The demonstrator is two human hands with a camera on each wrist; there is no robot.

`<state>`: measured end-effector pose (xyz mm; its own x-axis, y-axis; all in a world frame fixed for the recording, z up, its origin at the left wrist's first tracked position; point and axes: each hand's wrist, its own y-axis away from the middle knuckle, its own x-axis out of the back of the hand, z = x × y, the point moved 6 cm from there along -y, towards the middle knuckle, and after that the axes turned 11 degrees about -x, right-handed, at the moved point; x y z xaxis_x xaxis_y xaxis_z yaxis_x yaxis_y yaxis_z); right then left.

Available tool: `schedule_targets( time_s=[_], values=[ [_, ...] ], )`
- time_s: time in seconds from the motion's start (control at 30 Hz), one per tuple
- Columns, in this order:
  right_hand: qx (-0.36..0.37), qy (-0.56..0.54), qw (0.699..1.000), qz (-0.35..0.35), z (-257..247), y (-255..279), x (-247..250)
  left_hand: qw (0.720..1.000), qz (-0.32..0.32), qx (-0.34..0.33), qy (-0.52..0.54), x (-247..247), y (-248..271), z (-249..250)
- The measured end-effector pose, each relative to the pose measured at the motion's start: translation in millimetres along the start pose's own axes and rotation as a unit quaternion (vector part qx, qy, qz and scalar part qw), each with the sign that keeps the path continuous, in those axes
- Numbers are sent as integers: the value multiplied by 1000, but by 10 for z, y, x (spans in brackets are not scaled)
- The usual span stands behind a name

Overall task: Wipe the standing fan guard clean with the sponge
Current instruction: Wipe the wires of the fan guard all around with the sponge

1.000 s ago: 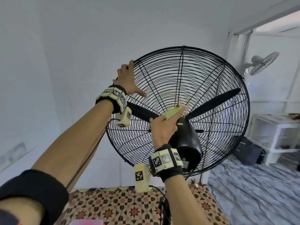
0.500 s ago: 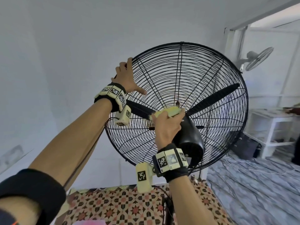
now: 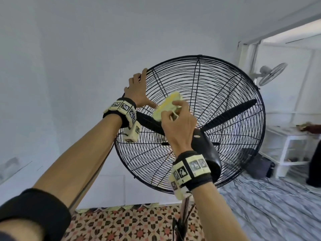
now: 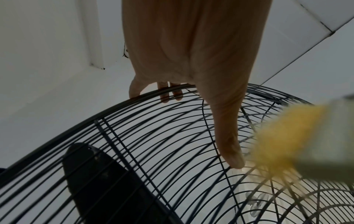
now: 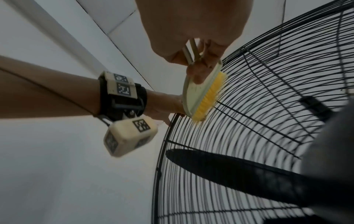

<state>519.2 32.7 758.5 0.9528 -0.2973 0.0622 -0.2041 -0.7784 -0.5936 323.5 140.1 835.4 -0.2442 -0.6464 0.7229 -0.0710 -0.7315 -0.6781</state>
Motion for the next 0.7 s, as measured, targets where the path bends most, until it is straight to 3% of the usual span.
schedule_targets(
  time_s=[0.17, 0.23, 0.33, 0.43, 0.57, 0.7],
  values=[
    [123, 49, 991, 32, -419, -383, -134, 1000, -5, 0, -10, -9, 15, 11],
    [163, 117, 979, 28, -506, -521, -245, 1000, -3, -2, -6, -13, 22, 16],
    [139, 190, 972, 18, -470, -684, -335, 1000, -4, 1, -1, -9, 16, 11],
    [144, 125, 981, 15, -574, -784, -257, 1000, -3, -7, -4, -17, 4, 3],
    [198, 27, 980, -2, -1068, -1027, -265, 1000, 2, -12, -3, -24, 27, -18],
    [192, 119, 974, -21, -1275, -1446, -565, 1000, 1, -8, 0, -14, 45, -3]
  ],
)
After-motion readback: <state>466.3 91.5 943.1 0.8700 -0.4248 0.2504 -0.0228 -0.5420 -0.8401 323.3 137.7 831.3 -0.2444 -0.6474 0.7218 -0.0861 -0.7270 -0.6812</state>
